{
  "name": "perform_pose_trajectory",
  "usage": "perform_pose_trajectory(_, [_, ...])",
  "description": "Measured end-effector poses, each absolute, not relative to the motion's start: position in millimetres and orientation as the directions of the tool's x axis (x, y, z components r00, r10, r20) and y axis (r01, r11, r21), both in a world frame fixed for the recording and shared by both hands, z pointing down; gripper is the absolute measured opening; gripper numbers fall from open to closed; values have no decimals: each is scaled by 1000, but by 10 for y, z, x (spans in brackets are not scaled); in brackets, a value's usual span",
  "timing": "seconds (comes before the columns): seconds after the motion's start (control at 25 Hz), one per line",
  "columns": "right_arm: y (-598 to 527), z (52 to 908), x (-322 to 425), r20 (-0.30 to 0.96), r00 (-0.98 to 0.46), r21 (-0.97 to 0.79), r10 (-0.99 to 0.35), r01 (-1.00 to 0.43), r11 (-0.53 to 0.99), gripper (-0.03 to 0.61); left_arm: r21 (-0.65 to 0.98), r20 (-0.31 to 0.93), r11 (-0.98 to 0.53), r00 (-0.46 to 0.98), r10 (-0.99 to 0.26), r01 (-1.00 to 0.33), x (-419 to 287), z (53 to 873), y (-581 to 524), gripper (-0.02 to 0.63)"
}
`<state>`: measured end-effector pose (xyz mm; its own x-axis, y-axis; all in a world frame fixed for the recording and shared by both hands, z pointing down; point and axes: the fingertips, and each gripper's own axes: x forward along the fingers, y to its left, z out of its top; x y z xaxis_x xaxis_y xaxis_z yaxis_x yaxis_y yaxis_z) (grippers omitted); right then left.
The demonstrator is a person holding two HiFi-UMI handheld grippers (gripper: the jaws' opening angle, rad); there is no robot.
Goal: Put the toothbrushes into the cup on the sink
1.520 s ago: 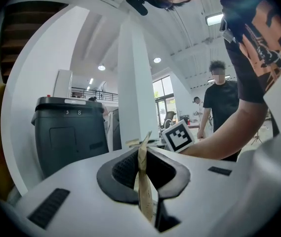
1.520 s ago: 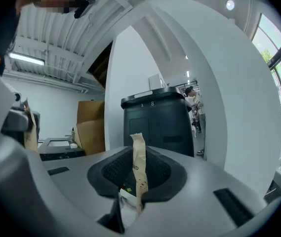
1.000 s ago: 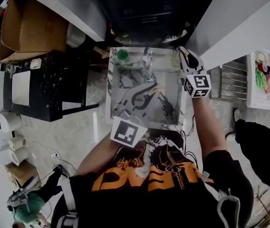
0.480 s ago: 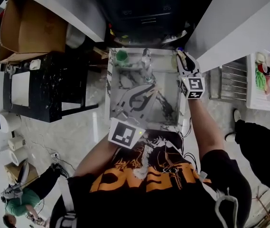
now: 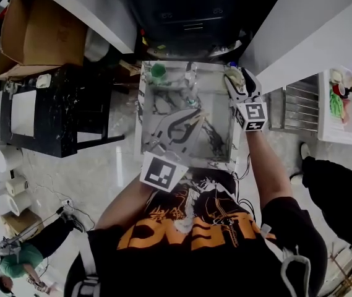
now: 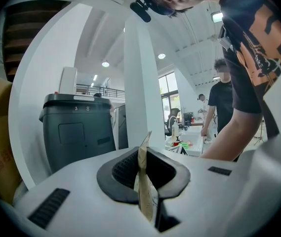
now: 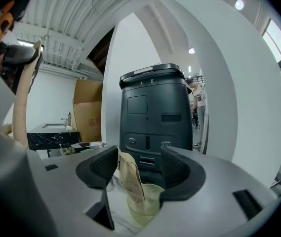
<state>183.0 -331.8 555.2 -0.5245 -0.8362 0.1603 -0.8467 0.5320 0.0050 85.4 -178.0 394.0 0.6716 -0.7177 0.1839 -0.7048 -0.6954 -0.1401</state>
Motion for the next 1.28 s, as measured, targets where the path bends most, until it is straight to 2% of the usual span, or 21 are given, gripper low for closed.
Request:
perform_pose_trajectory(0.36, [-3156, 5112, 1717, 105, -576, 51, -811, -811, 583, 284, -128, 159, -685, 667, -728, -717, 821, 3876, -1721, 44])
perform_pose_trajectory(0.68, [-3038, 4641, 1732, 17, -571, 70, -821, -818, 570, 281, -120, 99, -643, 635, -766, -756, 635, 3715, -1682, 44])
perform_pose_trajectory(0.92, [-2797, 4238, 1596, -43, -586, 65, -809, -810, 583, 273, -71, 67, -566, 562, -824, -822, 190, 3593, -1831, 44])
perform_pose_trajectory(1.28, [-2053, 4157, 917, -4, -700, -27, -714, -713, 700, 216, -142, 27, -481, 482, -876, -865, -576, 3552, -2417, 44])
